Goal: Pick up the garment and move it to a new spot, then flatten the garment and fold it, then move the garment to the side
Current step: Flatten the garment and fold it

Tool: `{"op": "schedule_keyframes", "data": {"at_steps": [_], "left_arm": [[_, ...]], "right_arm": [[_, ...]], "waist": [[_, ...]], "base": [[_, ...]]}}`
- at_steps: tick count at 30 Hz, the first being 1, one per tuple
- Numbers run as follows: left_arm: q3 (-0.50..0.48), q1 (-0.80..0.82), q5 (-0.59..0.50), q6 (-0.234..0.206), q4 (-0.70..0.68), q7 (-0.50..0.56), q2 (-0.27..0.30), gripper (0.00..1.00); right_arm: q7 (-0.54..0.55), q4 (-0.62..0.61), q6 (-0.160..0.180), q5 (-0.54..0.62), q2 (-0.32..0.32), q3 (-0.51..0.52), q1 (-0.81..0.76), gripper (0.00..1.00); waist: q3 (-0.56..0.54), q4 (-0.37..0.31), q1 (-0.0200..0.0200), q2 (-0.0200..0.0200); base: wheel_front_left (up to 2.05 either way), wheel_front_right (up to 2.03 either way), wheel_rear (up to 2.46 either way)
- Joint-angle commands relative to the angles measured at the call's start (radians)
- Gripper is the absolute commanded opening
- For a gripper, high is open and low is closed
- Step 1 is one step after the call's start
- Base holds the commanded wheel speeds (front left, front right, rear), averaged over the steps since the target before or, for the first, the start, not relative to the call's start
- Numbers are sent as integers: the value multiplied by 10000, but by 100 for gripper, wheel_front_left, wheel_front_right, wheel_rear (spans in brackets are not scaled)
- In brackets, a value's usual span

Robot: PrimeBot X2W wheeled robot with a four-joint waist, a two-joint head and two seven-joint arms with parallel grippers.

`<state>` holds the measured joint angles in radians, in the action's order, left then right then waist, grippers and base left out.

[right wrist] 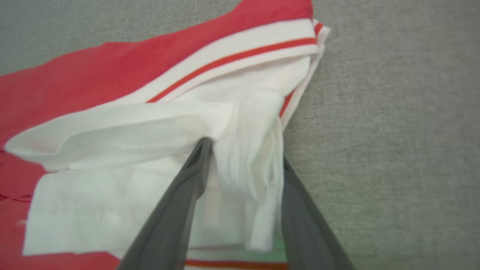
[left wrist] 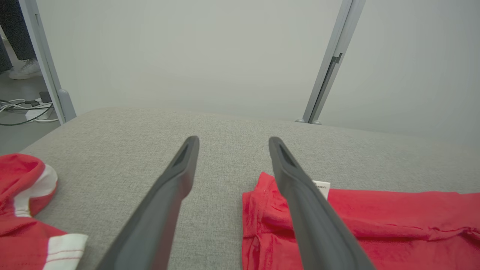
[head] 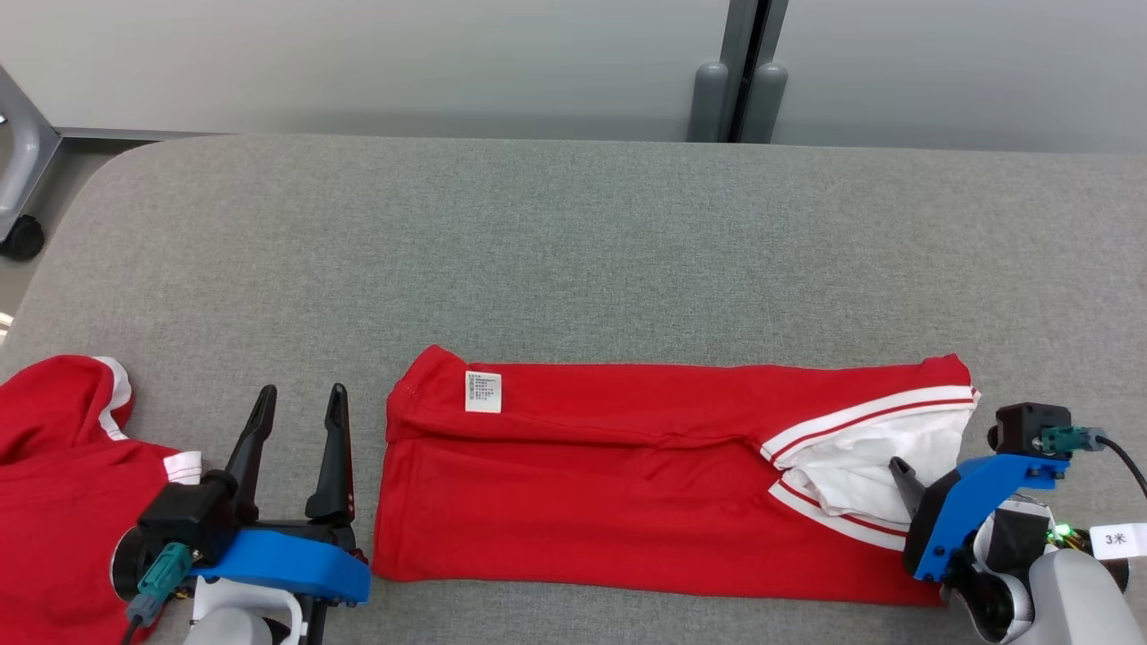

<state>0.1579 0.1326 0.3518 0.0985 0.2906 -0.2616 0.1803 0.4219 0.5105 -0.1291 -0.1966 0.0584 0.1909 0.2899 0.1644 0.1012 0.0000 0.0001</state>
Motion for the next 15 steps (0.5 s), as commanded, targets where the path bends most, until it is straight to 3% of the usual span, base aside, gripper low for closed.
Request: {"op": "schedule_keyframes", "data": {"at_steps": [1,8,15], "left_arm": [[-65,116,-52,37,9,-43,-24,100],[-193,-2,-101,68,2,-43,-25,100],[-303,-127,-171,89,-61,-44,-67,100]], "right_arm": [[-2,214,-27,-49,-137,-160,-78,0],[-433,-381,-15,200,-55,325,-57,0],[-98,-2044,-15,1117,252,1662,-551,0]], "waist": [[-4,-23,0,-1],[-84,-126,0,-1],[-159,-236,0,-1]], "base": [[0,0,0],[0,0,0],[0,0,0]]}}
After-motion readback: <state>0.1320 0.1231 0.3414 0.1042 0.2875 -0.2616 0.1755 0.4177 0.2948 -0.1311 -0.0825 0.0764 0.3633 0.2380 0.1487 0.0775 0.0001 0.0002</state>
